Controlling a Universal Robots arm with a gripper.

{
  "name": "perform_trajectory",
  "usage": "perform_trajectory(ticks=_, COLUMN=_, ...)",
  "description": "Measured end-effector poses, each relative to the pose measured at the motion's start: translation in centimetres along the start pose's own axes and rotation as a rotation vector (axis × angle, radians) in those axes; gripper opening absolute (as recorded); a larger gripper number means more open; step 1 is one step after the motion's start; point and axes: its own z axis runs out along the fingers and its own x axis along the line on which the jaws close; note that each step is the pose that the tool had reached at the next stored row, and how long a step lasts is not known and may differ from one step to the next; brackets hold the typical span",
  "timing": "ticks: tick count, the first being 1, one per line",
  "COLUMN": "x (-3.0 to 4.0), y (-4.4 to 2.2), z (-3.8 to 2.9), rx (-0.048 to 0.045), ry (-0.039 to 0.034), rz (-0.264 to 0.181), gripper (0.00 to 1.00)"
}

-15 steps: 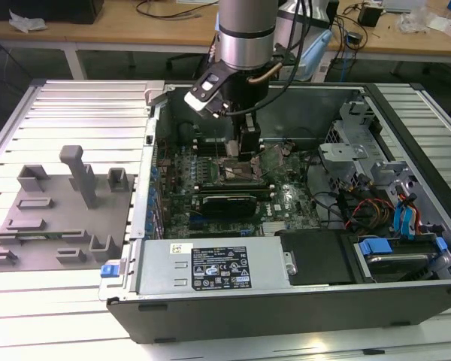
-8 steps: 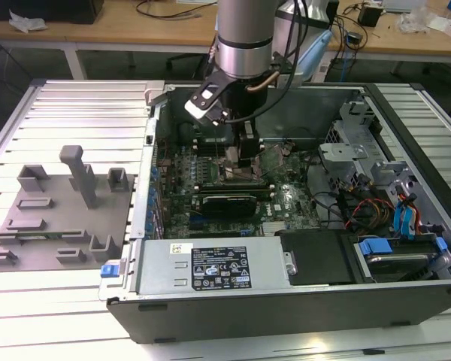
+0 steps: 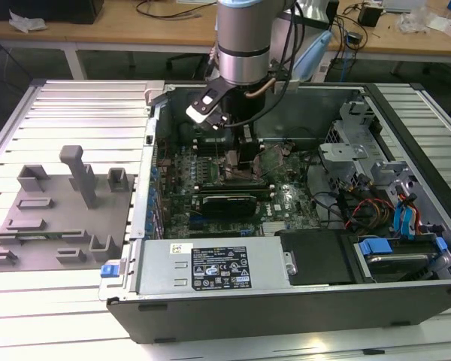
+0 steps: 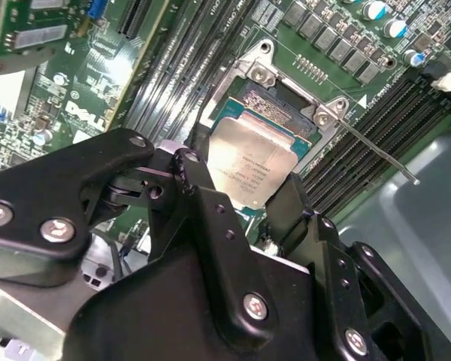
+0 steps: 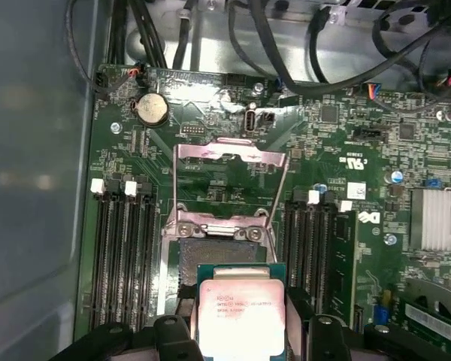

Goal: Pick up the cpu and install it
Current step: 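Place the cpu into insertion slot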

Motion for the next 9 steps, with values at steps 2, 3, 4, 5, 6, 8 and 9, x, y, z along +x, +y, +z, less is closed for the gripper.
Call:
perform_trajectory(ticks=2, x=0.27, y=0.10, z=0.69, rx=0.0003, ry=-0.0027, rz=0.001, gripper=0.55)
perform_trajectory(ticks=3, x=0.35, y=0.13, z=1.00, rx=0.0005, ry=-0.0034, rz=0.002, gripper=0.55)
perform_trajectory(ticks=4, x=0.41, y=0.16, z=1.33, rx=0.0005, ry=-0.0040, rz=0.003, gripper=0.55)
perform_trajectory(ticks=5, x=0.48, y=0.20, z=1.69, rx=0.0005, ry=-0.0045, rz=0.004, gripper=0.55)
perform_trajectory(ticks=6, x=0.53, y=0.26, z=2.03, rx=0.0006, ry=-0.0055, rz=0.004, gripper=0.55)
perform_trajectory(ticks=8, x=0.81, y=0.32, z=2.82, rx=0.0011, ry=-0.0122, rz=0.006, gripper=0.55)
perform_trajectory(ticks=9, x=0.83, y=0.29, z=3.09, rx=0.0016, ry=-0.0143, rz=0.012, gripper=0.55)
